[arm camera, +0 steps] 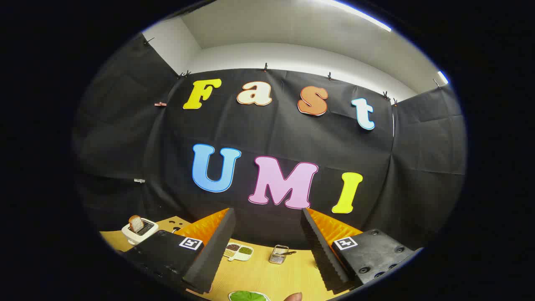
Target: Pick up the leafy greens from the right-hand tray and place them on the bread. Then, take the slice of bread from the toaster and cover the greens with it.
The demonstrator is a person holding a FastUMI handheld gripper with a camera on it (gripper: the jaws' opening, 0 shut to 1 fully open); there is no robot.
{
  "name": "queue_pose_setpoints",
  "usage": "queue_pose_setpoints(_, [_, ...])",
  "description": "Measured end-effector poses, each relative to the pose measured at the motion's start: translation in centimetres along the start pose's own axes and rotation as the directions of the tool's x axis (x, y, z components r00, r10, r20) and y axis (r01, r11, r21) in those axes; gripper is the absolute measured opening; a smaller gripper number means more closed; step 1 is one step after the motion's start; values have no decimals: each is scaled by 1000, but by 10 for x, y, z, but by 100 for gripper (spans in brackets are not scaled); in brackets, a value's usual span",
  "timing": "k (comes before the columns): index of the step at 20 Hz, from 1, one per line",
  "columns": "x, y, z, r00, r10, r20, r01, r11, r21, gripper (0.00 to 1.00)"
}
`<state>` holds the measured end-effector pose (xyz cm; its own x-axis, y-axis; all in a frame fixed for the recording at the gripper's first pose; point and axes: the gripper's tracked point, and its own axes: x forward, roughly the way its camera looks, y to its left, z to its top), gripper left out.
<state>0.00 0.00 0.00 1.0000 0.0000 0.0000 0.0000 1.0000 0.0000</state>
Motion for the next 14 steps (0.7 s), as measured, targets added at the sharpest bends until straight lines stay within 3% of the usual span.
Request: queue_pose_setpoints(14, [0,-4,-3,1000,-8,-5,8,1000,6,98])
